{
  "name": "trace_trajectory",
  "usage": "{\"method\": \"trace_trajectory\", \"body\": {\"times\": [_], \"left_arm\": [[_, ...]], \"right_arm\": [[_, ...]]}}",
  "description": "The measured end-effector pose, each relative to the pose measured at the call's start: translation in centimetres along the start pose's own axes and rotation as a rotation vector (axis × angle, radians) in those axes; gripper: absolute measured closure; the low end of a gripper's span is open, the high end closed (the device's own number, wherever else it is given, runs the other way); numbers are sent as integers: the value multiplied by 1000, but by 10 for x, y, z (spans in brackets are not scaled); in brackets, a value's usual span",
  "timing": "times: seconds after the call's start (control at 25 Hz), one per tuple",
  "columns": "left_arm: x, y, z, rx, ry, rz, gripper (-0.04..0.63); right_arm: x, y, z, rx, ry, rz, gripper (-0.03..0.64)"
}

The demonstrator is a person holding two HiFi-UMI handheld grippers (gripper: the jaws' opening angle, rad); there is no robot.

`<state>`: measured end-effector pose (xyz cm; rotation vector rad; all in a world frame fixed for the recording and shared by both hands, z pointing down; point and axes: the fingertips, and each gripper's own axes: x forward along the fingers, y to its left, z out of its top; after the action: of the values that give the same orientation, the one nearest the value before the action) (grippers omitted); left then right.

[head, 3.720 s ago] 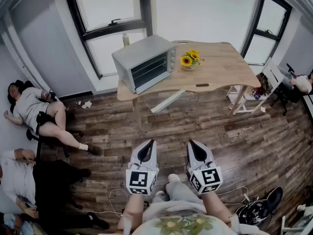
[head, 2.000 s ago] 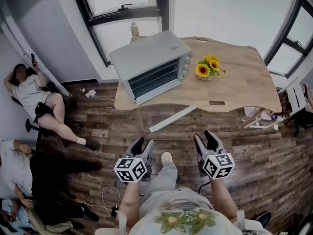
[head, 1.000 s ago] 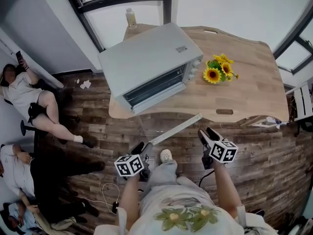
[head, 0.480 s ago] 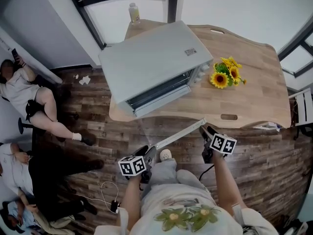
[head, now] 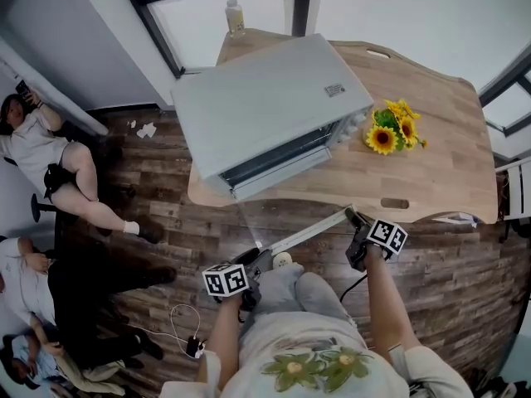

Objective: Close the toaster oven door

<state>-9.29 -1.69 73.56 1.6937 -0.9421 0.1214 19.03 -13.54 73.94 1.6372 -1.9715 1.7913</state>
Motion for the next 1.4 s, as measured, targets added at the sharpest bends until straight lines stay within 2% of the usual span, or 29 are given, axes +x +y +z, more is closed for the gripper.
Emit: {"method": "trace_trajectory", "body": {"times": [0.16,0.36,0.64,0.96,1.4], "left_arm": [[4,3,-2,-6,15,11,407],[9,3,-6,-13,32,14,407],[5,12,-5,-40,28,74,517],[-1,5,-3,-39,17,46,517],[-13,-14,10,-109,2,29,515]], "right_arm": [[7,-4,0,26,9,11,385],[8,-7,-2,29,16,12,445],[7,-2,-3,7,14,22,484],[-2,8,2,-49,-5,32,495],[-20,29,12,-89,-38,95,505]]}}
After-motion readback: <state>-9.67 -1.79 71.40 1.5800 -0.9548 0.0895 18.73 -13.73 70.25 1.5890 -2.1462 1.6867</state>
